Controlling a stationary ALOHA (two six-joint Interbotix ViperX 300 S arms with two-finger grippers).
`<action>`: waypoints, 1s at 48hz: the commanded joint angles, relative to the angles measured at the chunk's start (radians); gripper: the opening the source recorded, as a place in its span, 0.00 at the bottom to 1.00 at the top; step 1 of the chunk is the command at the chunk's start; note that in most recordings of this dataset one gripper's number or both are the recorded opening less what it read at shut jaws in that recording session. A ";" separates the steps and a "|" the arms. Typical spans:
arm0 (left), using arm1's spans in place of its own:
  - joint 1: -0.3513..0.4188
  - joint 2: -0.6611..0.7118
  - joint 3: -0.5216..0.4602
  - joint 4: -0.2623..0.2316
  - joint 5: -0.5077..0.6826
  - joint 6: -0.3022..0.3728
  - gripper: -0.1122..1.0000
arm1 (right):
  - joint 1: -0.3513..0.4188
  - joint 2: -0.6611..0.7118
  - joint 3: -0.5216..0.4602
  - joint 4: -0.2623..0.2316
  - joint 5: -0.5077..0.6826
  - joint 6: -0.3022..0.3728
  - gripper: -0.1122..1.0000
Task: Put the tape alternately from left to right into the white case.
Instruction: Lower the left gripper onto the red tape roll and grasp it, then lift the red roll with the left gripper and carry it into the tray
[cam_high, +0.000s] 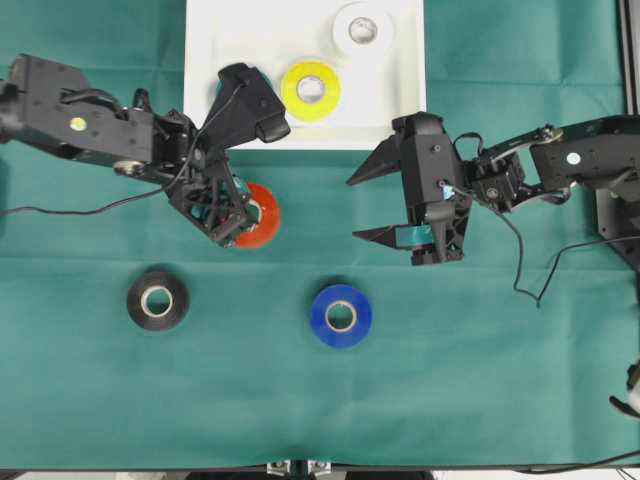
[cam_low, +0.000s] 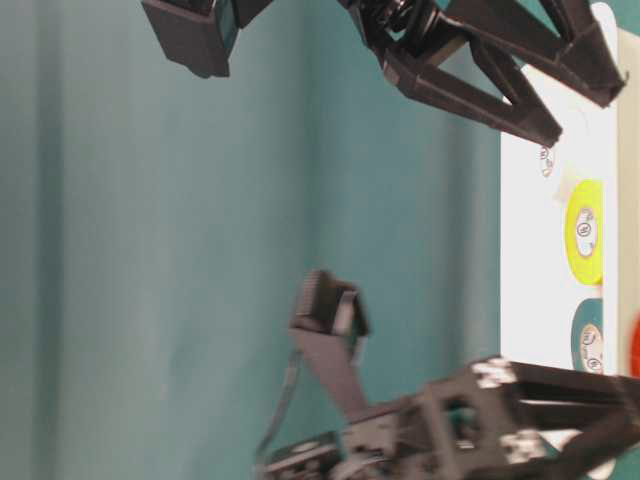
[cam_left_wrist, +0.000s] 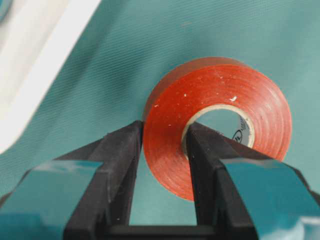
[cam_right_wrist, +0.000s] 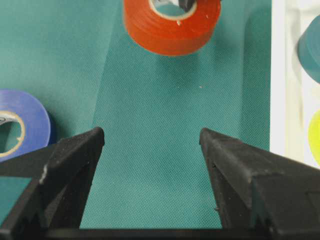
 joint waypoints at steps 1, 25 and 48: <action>-0.003 -0.063 -0.025 0.003 -0.002 0.012 0.07 | 0.002 -0.020 -0.012 -0.003 -0.008 0.000 0.84; 0.026 -0.097 -0.037 0.005 0.011 0.051 0.07 | 0.002 -0.021 -0.014 -0.002 -0.008 0.000 0.84; 0.238 -0.044 -0.166 0.005 0.009 0.302 0.07 | 0.005 -0.020 -0.015 -0.003 -0.008 0.002 0.84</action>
